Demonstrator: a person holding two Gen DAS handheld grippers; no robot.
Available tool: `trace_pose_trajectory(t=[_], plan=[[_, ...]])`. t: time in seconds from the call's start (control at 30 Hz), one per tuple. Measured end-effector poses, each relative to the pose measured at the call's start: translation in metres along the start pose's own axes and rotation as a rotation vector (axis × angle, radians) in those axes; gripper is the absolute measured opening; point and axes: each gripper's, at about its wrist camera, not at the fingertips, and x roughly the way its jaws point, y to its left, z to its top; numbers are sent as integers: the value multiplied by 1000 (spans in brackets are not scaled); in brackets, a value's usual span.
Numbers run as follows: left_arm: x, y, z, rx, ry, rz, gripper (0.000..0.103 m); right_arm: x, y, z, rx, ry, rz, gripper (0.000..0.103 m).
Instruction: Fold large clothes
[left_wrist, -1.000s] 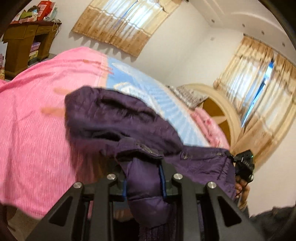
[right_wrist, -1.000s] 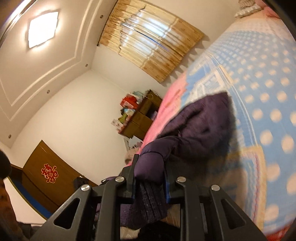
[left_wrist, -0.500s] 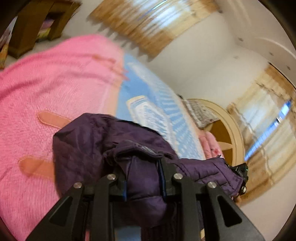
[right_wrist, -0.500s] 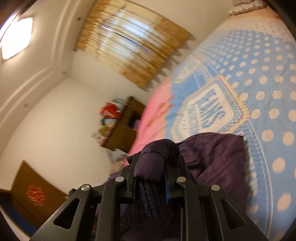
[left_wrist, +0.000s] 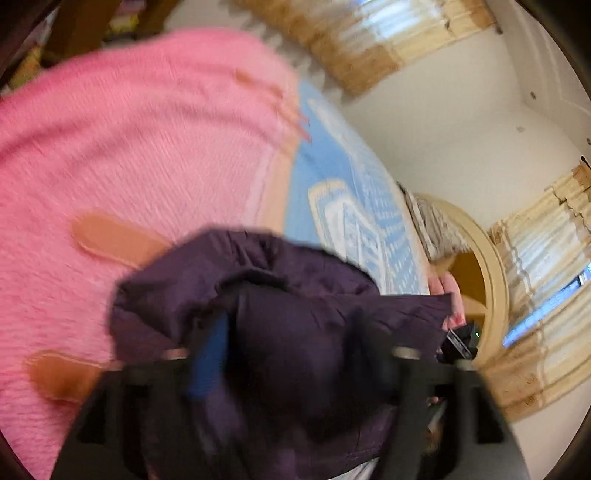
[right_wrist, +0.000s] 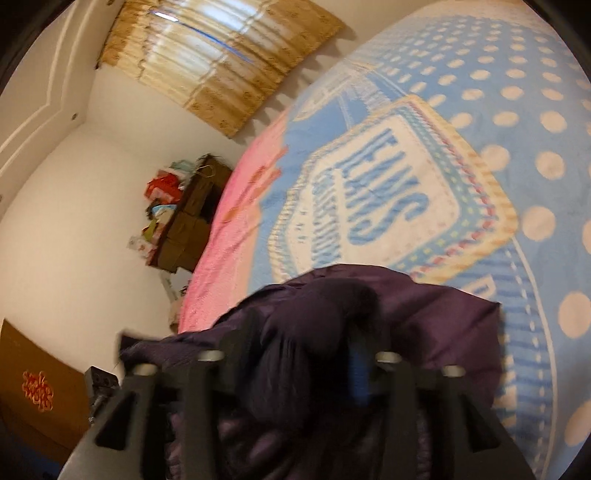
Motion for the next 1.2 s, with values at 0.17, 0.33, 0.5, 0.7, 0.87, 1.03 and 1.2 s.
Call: trace_pose_trajectory(t=[0.17, 0.33, 0.5, 0.7, 0.87, 1.03, 1.2], plan=[[-44, -12, -2, 88, -204, 91, 103, -12, 16, 3, -36, -80, -3, 76], [-1, -51, -31, 402, -144, 247, 101, -41, 39, -2, -121, -154, -132, 77], [46, -76, -39, 663, -119, 443, 81, -10, 93, -25, -481, -8, -293, 77], [90, -76, -33, 777, 28, 548, 68, 61, 96, -54, -678, 220, -445, 56], [76, -82, -55, 855, -44, 510, 7, 49, 110, -70, -777, 128, -451, 23], [42, -98, -55, 825, -170, 492, 3, 22, 130, -68, -795, -24, -434, 21], [23, -108, -35, 786, -318, 503, 0, 8, 144, -60, -779, -149, -433, 21]])
